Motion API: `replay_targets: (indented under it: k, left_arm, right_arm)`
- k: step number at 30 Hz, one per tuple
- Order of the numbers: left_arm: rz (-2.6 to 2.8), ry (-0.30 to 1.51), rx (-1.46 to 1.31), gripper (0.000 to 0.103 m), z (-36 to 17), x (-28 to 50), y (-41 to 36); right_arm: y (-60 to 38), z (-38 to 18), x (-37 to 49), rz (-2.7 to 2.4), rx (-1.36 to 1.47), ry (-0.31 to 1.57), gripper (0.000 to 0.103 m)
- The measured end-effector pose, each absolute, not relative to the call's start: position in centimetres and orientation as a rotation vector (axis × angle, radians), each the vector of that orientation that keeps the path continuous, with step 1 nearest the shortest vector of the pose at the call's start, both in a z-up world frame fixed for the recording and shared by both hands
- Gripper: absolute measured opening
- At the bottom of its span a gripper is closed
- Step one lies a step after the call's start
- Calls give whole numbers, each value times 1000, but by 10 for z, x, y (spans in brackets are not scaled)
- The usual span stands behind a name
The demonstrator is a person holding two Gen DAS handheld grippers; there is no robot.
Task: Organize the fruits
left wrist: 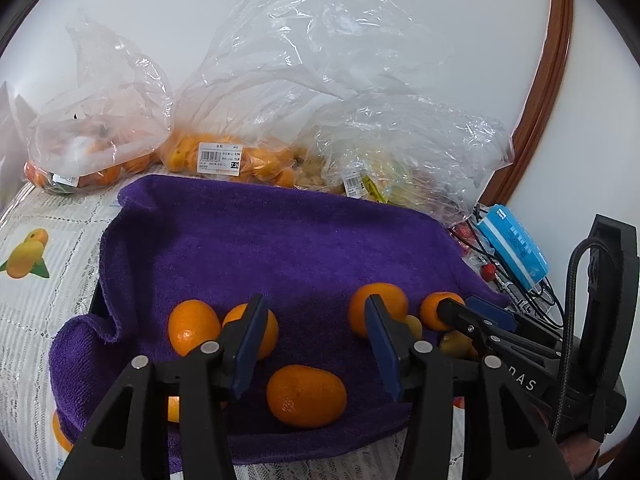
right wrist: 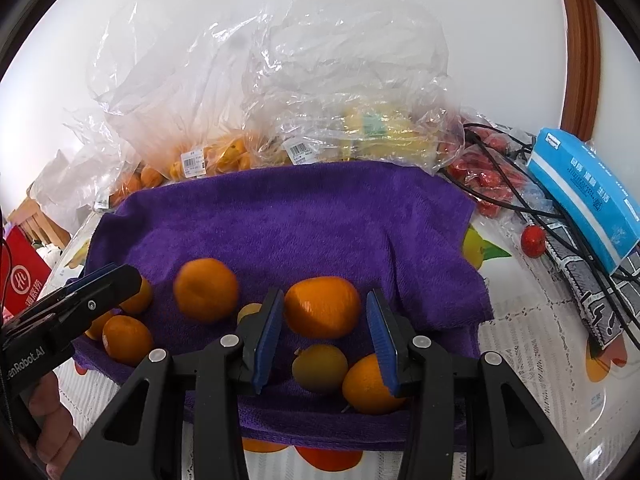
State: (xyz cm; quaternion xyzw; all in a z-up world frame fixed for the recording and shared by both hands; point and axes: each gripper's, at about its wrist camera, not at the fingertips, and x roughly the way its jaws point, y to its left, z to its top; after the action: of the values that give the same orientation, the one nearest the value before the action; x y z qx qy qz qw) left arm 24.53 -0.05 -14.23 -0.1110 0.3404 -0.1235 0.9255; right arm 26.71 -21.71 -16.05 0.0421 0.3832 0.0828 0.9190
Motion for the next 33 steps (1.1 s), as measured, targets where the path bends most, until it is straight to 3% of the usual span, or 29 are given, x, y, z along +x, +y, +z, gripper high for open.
replay_targets:
  k: [11,16,23,27,33]
  left_arm:
    - [-251,702,-232,62,-133,243,2]
    - [-229,705,-216,67,-116,233,4]
    - [-208,793,-183,67,-104,195,8]
    - [-182,813,-176,70,-89,162,11]
    - [-125,752,-112,81,-59,109,14]
  right_arm:
    - [-216,-146,260,185,52,741,45]
    - [-217,-120,245,211,76,654,60]
    - [-220,-79,212,191,112,679,63]
    - [-218,-55,177,114,62,661,80]
    - [-215,-41,132,99,38,715,84]
